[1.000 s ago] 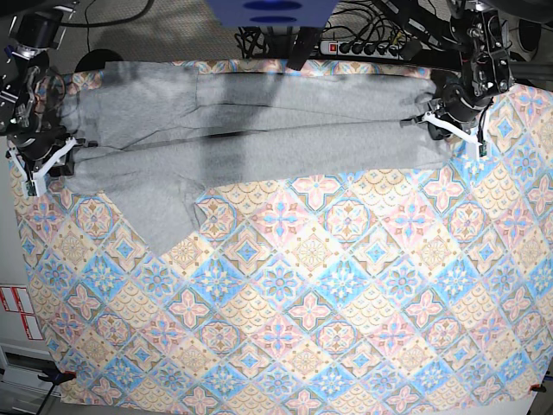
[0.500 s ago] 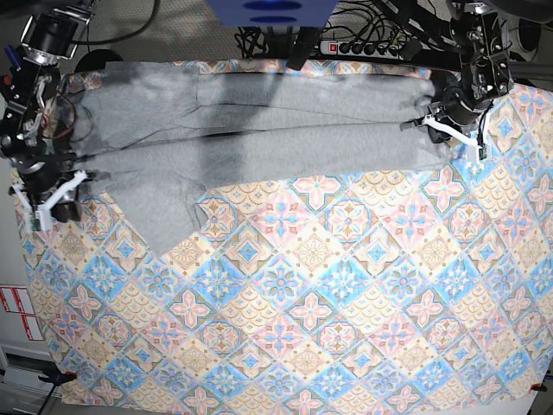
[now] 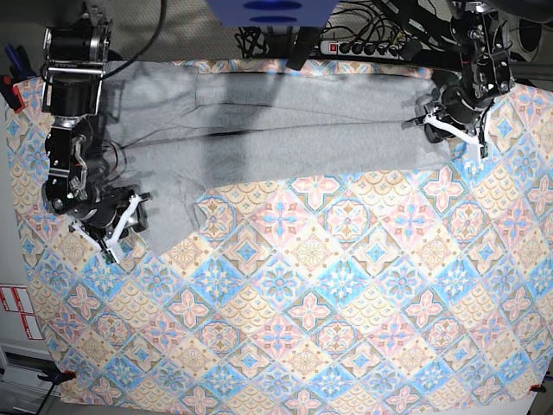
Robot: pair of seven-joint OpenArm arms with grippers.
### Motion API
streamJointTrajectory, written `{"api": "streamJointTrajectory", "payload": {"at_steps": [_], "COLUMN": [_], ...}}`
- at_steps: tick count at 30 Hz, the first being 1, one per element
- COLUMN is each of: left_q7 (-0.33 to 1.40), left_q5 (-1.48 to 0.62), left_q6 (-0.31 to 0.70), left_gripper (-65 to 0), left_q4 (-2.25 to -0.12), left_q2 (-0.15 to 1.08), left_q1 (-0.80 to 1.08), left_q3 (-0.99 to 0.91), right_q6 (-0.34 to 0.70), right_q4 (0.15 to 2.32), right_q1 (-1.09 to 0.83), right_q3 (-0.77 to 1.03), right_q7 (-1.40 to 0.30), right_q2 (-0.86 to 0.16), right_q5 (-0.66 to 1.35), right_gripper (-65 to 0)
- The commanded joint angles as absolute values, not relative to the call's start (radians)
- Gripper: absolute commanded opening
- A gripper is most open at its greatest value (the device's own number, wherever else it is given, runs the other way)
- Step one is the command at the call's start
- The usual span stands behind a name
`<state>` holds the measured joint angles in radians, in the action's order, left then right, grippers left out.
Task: Fold the T-shirt properly
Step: 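Move the right gripper to the shirt's sleeve end and grasp it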
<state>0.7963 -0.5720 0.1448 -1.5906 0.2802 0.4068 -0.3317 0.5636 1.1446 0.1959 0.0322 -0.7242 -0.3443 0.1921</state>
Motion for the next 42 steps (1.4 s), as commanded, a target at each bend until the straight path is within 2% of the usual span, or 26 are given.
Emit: {"api": "streamJointTrajectory", "payload": {"at_steps": [1,5,14,20,25,31,38,40,42], "left_q7": [0.783,0.783,0.786,0.869,0.871,0.871,0.871,0.871,0.871], "left_q5": [-0.578,-0.579,-0.633,-0.733,-0.737,-0.737,-0.737,-0.737,-0.737], "left_q6": [0.147,0.147,0.147,0.147,0.147,0.147,0.147,0.147,0.147], "left_gripper": [-41.2,-38.9,-38.9,-38.9,-38.9,-38.9,-39.3,-39.3,-39.3], "left_q4": [-1.61,-1.639,-1.767,-1.804,-1.814,-1.813,-1.813,-1.813,-1.811], "left_q2": [0.291,0.291,0.266,0.26,0.255,0.255,0.255,0.255,0.255], "left_q1": [0.41,0.424,0.424,0.417,0.418,0.418,0.42,0.42,0.42], "left_q3": [-0.34,-0.341,-0.386,-0.415,-0.415,-0.415,-0.415,-0.415,-0.415], "right_q6": [0.555,0.555,0.555,0.552,0.552,0.552,0.558,0.562,0.605], "right_q4": [1.13,1.038,0.885,0.874,0.872,0.763,0.734,0.734,0.734], "right_q1": [0.228,0.278,0.343,0.343,0.344,0.367,0.364,0.36,0.331], "right_q3": [0.025,-0.035,-0.108,-0.079,-0.012,-0.012,-0.015,-0.015,-0.013], "right_q7": [-0.716,-0.705,-0.627,-0.568,-0.564,-0.545,-0.522,-0.522,-0.522], "right_q2": [-0.371,-0.371,-0.371,-0.372,-0.372,-0.372,-0.372,-0.372,-0.372], "right_q5": [0.189,0.189,0.188,0.188,0.186,0.059,0.048,0.048,0.05], "right_gripper": [-40.6,-40.6,-40.7,-40.9,-40.7,-40.6,-41.3,-44.4,-51.2]}}
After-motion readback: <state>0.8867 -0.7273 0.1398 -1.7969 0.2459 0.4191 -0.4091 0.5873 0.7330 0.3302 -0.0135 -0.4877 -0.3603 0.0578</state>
